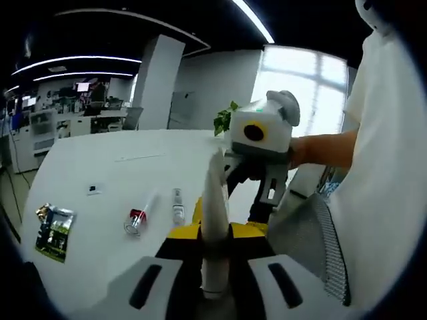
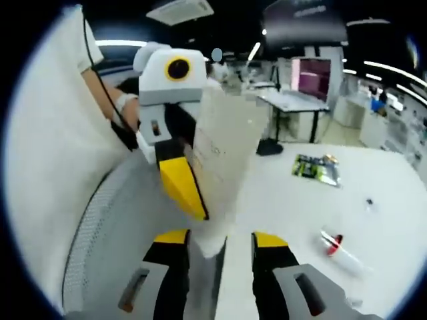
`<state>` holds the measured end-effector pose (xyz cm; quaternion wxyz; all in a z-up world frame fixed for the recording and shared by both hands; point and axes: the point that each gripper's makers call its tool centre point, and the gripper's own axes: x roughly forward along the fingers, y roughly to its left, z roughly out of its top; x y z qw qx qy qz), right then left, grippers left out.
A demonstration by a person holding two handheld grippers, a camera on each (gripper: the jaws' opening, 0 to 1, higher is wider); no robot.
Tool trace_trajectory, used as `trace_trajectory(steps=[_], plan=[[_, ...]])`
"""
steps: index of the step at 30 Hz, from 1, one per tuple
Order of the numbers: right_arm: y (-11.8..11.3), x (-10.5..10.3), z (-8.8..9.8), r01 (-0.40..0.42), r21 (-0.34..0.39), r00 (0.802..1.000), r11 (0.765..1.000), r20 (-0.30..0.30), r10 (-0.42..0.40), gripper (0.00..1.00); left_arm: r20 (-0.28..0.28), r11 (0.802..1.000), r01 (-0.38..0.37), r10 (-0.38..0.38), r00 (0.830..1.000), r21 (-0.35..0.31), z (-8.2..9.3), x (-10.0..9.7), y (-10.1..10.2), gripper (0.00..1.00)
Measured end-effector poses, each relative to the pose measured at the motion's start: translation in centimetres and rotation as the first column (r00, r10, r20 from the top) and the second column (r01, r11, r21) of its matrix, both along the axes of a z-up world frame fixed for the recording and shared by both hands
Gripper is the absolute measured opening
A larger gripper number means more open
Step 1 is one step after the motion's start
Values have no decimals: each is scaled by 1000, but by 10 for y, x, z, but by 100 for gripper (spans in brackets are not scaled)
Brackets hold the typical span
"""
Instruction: Arrange the skincare products in the storage area until every visible bottle or jar stands upright without overlapping.
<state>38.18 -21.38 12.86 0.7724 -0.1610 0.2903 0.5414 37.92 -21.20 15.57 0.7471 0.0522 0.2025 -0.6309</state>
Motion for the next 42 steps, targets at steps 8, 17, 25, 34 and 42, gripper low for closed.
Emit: trace_trajectory(steps=[8,17,25,34,42], plan=[[3,-15,59,-87,79,995,993,53,83,21,53,991,99,-104,993,89,-14,-21,-6,9],[31,-31,45,-235,-3,967,972,101,234,8,49,985,154,-158,986,76,-11,-31,-7,9],[31,-36,47,-284,-59,943,957,162,289,0,82,982,171,-177,981,74,-10,-34,-10,11],[28,-26,50,-256,-145,937,956,207,282,0,118,995,93,-98,988,48,-7,-20,-12,15],[22,-5,58,-214,-216,925,953,270,269,0,164,999,-19,12,986,43,-5,3,-8,17]])
